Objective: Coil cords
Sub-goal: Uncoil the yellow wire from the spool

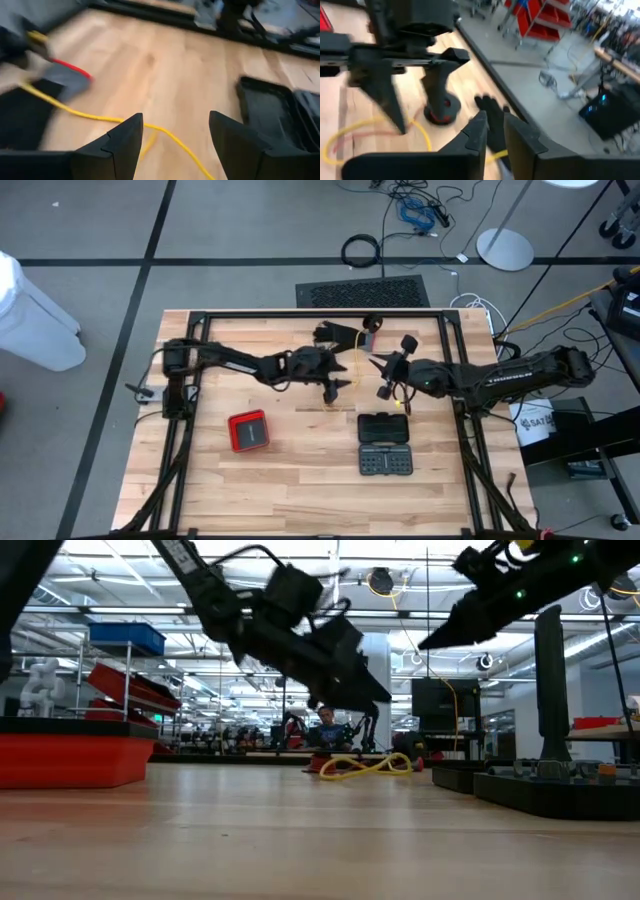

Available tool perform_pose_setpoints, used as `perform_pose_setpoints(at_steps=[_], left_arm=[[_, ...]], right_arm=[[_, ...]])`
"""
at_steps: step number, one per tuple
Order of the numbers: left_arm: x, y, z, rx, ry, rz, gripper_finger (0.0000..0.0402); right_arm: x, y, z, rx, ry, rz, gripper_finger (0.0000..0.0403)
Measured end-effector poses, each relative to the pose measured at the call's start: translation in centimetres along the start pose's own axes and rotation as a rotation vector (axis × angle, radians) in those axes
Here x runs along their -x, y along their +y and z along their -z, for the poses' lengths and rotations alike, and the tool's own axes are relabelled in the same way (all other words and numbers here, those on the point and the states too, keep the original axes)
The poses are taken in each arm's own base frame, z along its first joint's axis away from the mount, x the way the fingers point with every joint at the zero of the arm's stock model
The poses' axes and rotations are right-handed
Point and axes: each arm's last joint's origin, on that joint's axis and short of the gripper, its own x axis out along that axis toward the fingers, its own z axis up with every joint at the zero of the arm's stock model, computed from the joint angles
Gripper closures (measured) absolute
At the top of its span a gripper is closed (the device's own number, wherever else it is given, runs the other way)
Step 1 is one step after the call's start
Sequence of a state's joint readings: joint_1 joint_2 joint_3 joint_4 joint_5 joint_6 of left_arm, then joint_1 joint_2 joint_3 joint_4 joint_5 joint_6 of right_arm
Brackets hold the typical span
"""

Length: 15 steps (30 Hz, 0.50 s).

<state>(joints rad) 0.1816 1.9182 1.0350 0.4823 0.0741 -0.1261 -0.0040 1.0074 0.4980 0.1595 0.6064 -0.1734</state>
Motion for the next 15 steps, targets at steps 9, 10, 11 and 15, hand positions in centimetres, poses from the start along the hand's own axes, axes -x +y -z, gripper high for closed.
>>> perform_pose_setpoints(at_steps=[9,10,11,15], left_arm=[[-4.1,-0.2,1.2,0.044,0.170,0.112,0.0168],[-4.3,-0.3,1.4,0.048,0.191,0.132,0.0168],[-4.5,-0.4,1.4,0.049,0.203,0.137,0.0168],[-4.6,-0.7,1.4,-0.011,0.258,0.018,0.0168]], right_arm=[[-0.2,-0.3,1.4,-0.031,0.127,0.011,0.0323],[-0.2,-0.3,1.4,-0.031,0.127,0.010,0.0323],[-0.2,-0.3,1.4,-0.031,0.127,0.010,0.0323],[-0.2,-0.3,1.3,-0.027,0.119,0.009,0.0323]])
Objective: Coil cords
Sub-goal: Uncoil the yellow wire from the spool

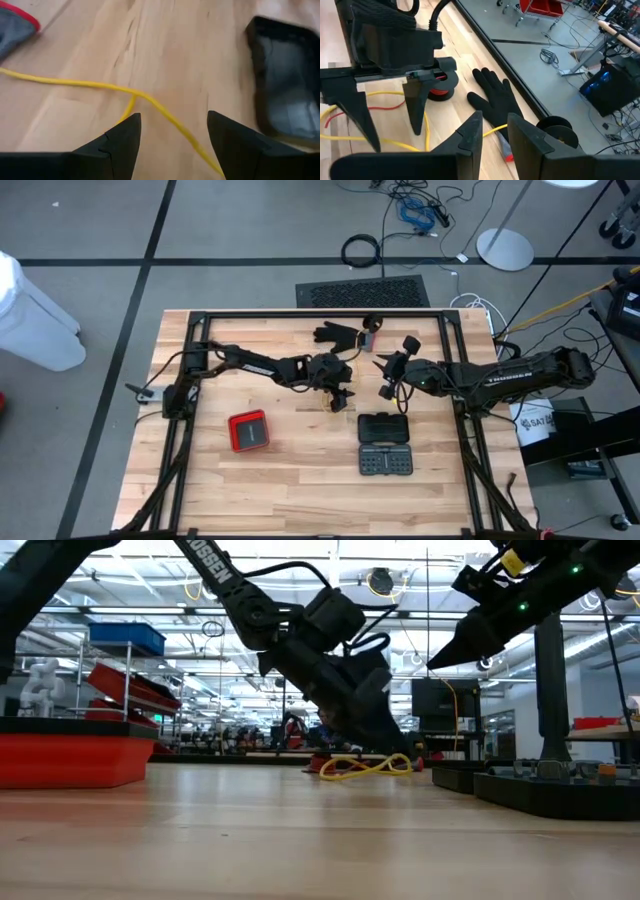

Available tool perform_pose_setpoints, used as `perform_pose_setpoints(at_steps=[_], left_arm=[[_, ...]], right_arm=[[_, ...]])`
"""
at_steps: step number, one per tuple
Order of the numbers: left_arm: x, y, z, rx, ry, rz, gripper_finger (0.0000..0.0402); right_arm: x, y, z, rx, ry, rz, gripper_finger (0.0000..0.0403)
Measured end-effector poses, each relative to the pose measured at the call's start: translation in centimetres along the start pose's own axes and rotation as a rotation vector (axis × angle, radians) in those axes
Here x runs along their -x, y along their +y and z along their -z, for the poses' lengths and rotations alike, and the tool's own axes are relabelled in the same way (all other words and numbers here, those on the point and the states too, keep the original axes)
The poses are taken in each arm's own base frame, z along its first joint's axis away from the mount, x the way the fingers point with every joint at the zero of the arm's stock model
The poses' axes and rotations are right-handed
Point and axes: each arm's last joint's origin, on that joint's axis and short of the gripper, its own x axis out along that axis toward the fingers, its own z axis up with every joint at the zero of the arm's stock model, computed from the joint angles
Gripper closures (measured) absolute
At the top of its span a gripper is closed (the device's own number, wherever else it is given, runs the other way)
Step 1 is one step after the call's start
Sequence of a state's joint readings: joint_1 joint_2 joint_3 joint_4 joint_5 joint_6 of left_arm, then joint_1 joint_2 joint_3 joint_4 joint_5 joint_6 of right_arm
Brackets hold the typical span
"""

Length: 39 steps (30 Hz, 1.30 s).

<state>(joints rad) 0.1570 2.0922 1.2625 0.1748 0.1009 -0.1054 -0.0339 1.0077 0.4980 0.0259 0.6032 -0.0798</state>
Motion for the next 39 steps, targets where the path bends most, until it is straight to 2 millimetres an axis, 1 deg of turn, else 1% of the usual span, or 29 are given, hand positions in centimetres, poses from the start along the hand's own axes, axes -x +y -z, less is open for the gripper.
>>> perform_pose_setpoints(at_steps=[6,10,12,13,15,18,19,20,22,24,26,30,34,37,39], left_arm=[[-0.1,-0.1,0.0,-0.008,0.004,-0.006,0.0169],[-1.2,0.1,1.3,-0.006,0.042,-0.008,0.0171],[-1.8,0.0,1.6,-0.019,0.049,-0.014,0.0185],[-2.0,-0.1,1.7,-0.023,0.049,-0.011,0.0198],[-2.4,-0.3,1.8,-0.048,0.055,-0.007,0.0240],[-2.6,-0.7,1.6,-0.095,0.086,-0.004,0.0343],[-2.5,-0.8,1.4,-0.112,0.094,0.000,0.0371],[-2.3,-1.0,1.2,-0.123,0.105,0.002,0.0383],[-1.9,-1.5,0.9,-0.149,0.136,0.012,0.0388],[-0.7,-2.1,0.4,-0.172,0.182,0.032,0.0393],[1.1,-3.1,-0.9,-0.200,0.173,0.042,0.0394],[6.1,-5.4,-3.9,-0.301,0.133,-0.020,0.0397],[11.1,-7.5,-6.2,-0.375,0.049,-0.074,0.0397],[14.2,-8.3,-7.5,-0.385,-0.019,-0.097,0.0397],[15.6,-8.4,-7.9,-0.387,-0.040,-0.104,0.0398]], right_arm=[[0.0,0.0,0.0,0.007,0.000,-0.002,0.0323],[0.0,0.0,-0.1,0.005,-0.006,0.000,0.0323],[0.0,0.0,-0.1,0.006,-0.004,0.013,0.0323],[0.0,-0.1,-0.1,0.006,-0.003,0.037,0.0323],[-0.1,-0.4,0.0,0.006,0.007,0.095,0.0323],[-0.4,-1.1,0.2,0.005,0.028,0.143,0.0323],[-0.6,-1.4,0.2,-0.001,0.034,0.154,0.0323],[-0.7,-1.7,0.3,-0.006,0.045,0.164,0.0323],[-1.0,-2.2,0.6,-0.011,0.074,0.168,0.0323],[-1.4,-2.8,1.0,-0.022,0.100,0.141,0.0323],[-1.7,-3.3,1.3,-0.034,0.132,0.109,0.0323],[-2.2,-4.1,2.1,-0.039,0.189,0.080,0.0323],[-2.6,-4.5,3.1,-0.007,0.194,-0.008,0.0323],[-2.8,-4.3,4.1,0.039,0.166,-0.086,0.0324],[-2.9,-4.1,4.7,0.051,0.118,-0.133,0.0324]])
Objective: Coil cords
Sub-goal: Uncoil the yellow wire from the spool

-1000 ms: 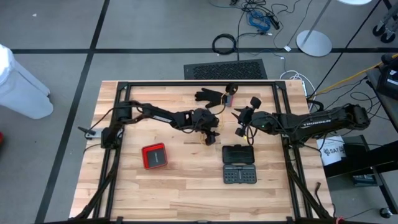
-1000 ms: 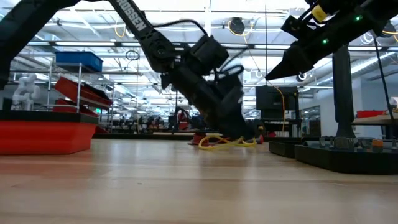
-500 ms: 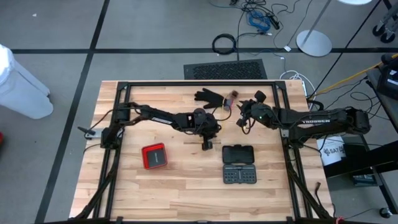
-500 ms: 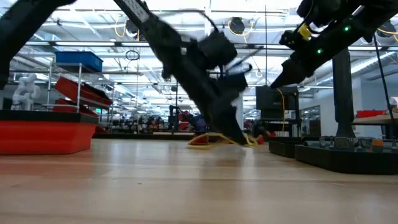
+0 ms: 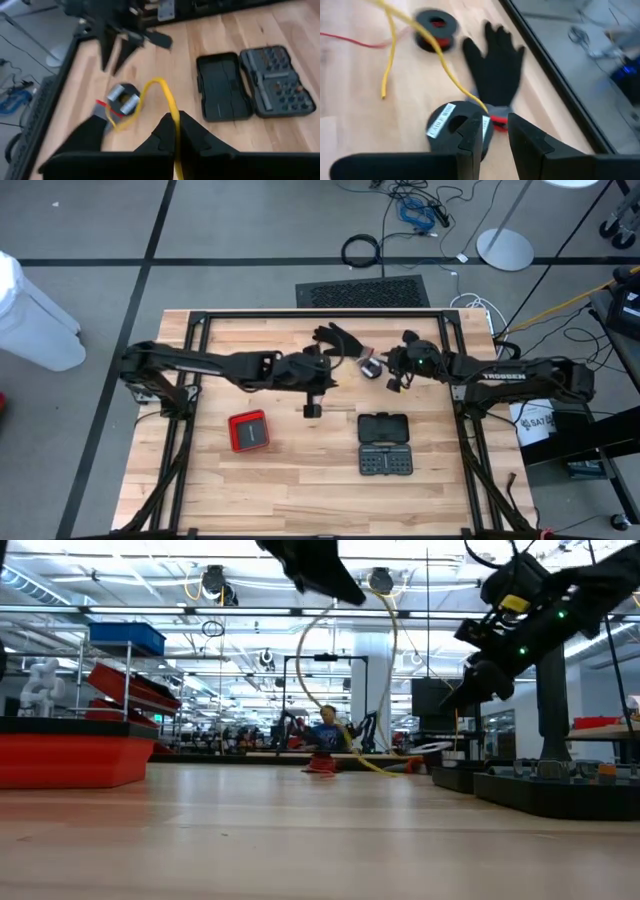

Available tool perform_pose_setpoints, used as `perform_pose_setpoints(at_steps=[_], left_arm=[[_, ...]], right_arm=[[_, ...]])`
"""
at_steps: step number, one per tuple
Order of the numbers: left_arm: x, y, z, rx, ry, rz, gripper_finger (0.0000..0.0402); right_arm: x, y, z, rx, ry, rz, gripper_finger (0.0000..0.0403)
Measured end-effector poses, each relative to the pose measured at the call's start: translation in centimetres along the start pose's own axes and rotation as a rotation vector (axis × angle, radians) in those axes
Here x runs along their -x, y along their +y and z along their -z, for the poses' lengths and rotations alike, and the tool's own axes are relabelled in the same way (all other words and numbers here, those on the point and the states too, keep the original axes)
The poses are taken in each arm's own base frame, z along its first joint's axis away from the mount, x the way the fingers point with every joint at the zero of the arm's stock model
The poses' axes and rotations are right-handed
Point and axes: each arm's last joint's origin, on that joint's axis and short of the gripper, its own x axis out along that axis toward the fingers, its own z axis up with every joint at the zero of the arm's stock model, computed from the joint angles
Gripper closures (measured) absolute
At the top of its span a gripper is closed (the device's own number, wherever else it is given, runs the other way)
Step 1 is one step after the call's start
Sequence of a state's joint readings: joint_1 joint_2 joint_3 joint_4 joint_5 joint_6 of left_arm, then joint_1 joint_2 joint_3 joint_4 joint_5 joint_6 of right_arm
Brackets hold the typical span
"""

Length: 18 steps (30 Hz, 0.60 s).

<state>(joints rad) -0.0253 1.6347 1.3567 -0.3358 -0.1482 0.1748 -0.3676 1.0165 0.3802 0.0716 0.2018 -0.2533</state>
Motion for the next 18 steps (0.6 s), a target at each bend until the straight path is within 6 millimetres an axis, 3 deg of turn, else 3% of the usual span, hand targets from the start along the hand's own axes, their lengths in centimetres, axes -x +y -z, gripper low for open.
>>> perform_pose_setpoints(at_steps=[8,18], left_arm=[[2.7,0.7,-1.6,-0.025,-0.124,-0.031,0.0398],[2.9,1.6,-2.8,-0.077,-0.268,-0.029,0.0398]], right_arm=[[-0.2,1.3,1.9,-0.001,-0.238,-0.164,0.0324],[-0.9,2.6,-0.2,0.017,-0.396,-0.333,0.0324]])
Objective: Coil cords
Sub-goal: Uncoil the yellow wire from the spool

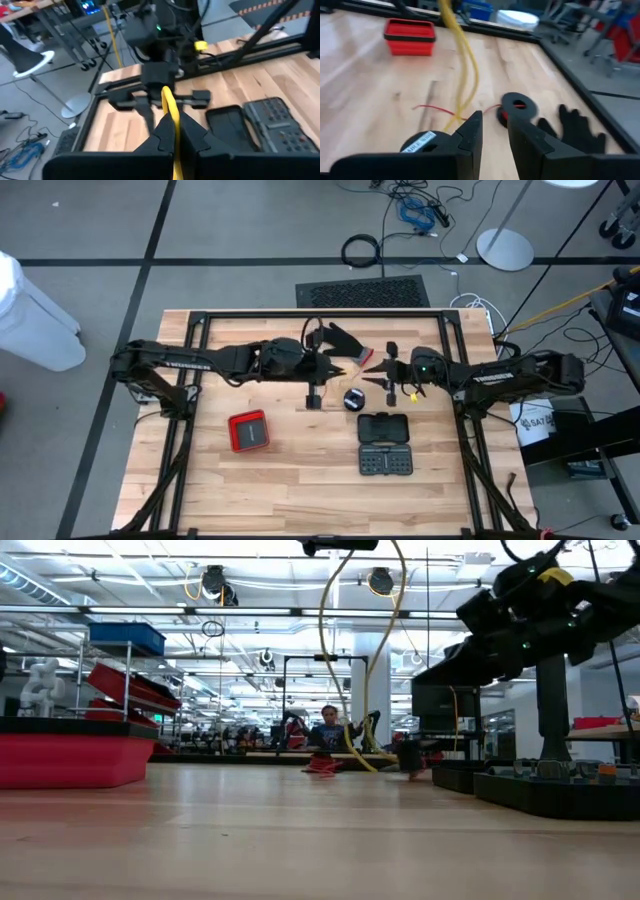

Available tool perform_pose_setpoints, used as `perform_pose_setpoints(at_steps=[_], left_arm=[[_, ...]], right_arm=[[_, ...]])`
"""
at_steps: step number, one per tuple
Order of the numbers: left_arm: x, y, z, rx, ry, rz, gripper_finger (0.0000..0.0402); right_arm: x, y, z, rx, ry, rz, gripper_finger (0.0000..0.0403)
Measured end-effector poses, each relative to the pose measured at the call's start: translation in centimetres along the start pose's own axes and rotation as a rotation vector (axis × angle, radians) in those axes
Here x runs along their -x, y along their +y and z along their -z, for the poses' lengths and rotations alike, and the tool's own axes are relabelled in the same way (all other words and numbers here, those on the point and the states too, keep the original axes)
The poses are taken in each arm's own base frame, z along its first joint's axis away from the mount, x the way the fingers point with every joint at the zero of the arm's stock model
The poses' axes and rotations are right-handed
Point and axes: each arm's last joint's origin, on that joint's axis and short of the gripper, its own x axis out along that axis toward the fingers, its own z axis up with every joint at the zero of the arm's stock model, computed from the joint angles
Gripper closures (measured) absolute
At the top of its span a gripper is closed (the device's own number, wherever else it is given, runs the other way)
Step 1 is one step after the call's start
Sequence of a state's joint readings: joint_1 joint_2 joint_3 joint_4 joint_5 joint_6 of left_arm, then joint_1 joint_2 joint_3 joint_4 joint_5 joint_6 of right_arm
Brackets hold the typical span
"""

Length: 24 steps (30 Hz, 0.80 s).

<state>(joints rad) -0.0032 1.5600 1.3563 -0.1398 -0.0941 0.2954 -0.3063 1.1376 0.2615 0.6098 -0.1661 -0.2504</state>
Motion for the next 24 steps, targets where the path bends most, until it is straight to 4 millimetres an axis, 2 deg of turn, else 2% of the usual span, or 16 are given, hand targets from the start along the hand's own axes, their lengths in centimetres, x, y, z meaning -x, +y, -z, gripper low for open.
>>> perform_pose_setpoints(at_steps=[10,16,20,24], left_arm=[[0.6,2.2,-1.8,-0.007,-0.068,-0.022,0.0398],[1.1,2.2,-2.8,-0.018,-0.119,0.035,0.0398],[1.1,2.2,-2.7,-0.011,-0.109,0.046,0.0398],[1.0,2.2,-2.4,-0.011,-0.072,0.052,0.0397]], right_arm=[[-3.9,-0.1,0.1,-0.053,0.059,-0.156,0.0324],[-6.2,-0.6,0.6,-0.053,0.140,-0.045,0.0323],[-6.8,-0.8,0.6,-0.042,0.147,-0.030,0.0323],[-6.5,-0.8,0.3,-0.043,0.157,-0.030,0.0323]])
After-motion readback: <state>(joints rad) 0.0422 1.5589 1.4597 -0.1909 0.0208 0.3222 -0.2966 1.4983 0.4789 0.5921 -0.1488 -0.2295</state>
